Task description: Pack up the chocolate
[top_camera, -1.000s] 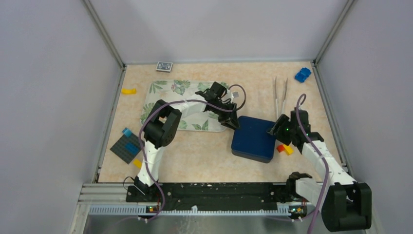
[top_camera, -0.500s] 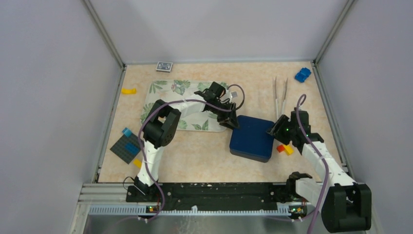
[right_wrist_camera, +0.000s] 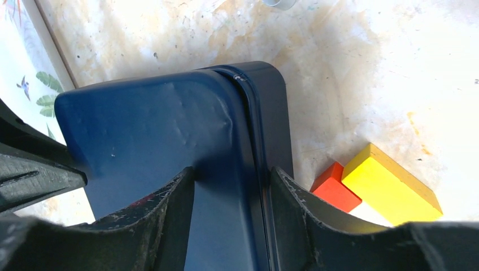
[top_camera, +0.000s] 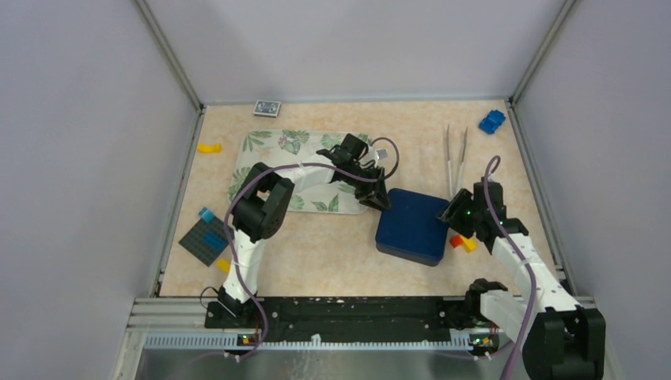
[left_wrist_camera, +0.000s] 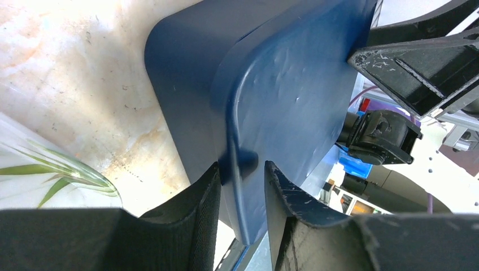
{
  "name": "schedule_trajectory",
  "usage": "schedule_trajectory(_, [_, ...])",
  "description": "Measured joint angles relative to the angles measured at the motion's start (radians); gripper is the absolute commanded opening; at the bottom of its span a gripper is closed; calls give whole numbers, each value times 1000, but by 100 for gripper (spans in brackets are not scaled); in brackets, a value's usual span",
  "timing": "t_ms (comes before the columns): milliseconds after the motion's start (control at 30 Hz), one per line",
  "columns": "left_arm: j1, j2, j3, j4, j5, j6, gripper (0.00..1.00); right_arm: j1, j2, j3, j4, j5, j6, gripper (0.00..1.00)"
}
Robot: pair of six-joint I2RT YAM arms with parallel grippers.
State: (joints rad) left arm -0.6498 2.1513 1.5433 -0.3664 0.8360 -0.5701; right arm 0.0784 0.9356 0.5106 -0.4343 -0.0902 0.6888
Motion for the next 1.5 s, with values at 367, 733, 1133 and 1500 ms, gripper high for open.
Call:
schedule_trajectory(367, [-6,-6,0,27,-2,-32,45,0,-18,0,-13,13,3,57])
schedule_trajectory(733, [-23,-27,0,29,-1,-31,75,0,-58,0,-47,18,3,55])
schedule_trajectory(1133, [-27,-85,0,-23,-75,13,95,4,-57,0,-48,26,2,61])
schedule_trajectory(1500, [-34,-80,-59,0,-26,-13,52,4,-57,0,-56,32,-6,61])
